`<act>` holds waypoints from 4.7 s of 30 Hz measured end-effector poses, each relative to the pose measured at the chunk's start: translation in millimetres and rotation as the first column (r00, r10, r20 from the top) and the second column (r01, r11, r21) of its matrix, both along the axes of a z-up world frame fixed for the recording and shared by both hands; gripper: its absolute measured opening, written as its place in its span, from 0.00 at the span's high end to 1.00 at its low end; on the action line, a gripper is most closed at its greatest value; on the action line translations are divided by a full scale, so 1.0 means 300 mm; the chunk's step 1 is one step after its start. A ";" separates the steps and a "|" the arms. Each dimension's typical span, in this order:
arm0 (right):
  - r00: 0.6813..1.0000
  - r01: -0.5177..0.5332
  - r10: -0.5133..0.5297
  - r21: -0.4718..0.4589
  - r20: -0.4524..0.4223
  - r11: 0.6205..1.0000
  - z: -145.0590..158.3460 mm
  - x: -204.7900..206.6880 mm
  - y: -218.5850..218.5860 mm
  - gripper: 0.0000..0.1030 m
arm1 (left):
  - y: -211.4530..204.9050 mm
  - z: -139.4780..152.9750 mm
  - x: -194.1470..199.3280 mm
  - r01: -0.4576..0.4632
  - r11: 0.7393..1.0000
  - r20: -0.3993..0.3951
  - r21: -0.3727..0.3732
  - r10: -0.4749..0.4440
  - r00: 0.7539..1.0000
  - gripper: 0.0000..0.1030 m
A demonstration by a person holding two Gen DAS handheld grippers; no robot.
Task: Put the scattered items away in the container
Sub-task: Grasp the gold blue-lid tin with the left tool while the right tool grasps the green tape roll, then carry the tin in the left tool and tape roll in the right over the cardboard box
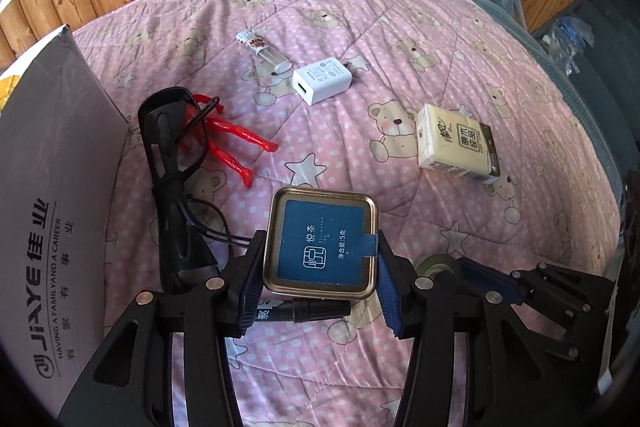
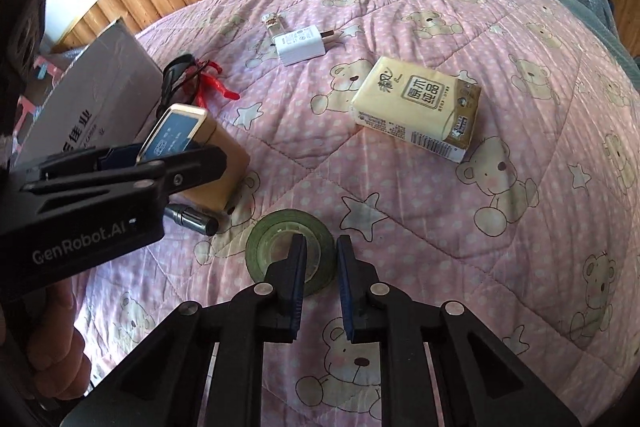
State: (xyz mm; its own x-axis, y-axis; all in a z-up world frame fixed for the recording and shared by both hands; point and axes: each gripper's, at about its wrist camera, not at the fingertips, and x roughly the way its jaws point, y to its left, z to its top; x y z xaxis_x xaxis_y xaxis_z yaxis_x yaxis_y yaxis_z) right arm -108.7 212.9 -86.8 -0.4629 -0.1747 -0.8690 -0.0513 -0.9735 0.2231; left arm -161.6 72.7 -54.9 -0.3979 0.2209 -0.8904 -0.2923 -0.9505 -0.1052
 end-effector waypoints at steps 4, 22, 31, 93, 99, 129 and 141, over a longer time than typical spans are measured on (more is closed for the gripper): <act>1.000 0.026 -0.026 -0.052 -0.007 0.998 0.016 0.011 0.031 0.84 | -0.010 0.021 0.019 -0.008 1.000 -0.004 0.011 0.008 1.000 0.50; 0.999 0.029 -0.031 -0.042 -0.037 0.999 0.087 0.086 0.027 0.84 | -0.057 0.151 0.160 -0.029 0.999 -0.056 0.041 0.031 0.998 0.50; 0.998 0.018 -0.019 -0.019 -0.062 1.000 0.136 0.143 -0.010 0.84 | -0.092 0.209 0.234 -0.038 0.997 -0.079 0.065 0.043 0.996 0.50; 0.953 -0.177 0.198 0.110 -0.229 0.978 0.529 0.149 -0.510 0.84 | -0.614 0.475 0.368 -0.221 0.929 -0.190 0.297 0.285 0.940 0.50; 0.943 -0.200 0.225 0.122 -0.244 0.972 0.561 0.126 -0.569 0.84 | -0.682 0.483 0.367 -0.245 0.916 -0.193 0.317 0.316 0.929 0.50; 0.891 -0.334 0.372 0.180 -0.259 0.925 0.613 0.016 -0.854 0.84 | -1.001 0.462 0.332 -0.374 0.855 -0.179 0.360 0.457 0.871 0.50; 0.879 -0.373 0.414 0.198 -0.236 0.906 0.591 -0.055 -0.922 0.84 | -1.091 0.443 0.280 -0.410 0.844 -0.164 0.345 0.484 0.859 0.50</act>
State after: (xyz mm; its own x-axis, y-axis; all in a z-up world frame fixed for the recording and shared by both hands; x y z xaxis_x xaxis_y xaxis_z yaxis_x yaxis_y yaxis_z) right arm -125.2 -63.8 90.5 -0.5988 -0.2752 -0.7522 0.3842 -0.9227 0.0317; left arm -77.7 -254.6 77.9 -0.7043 0.1979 -0.6817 0.1067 -0.9199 -0.3773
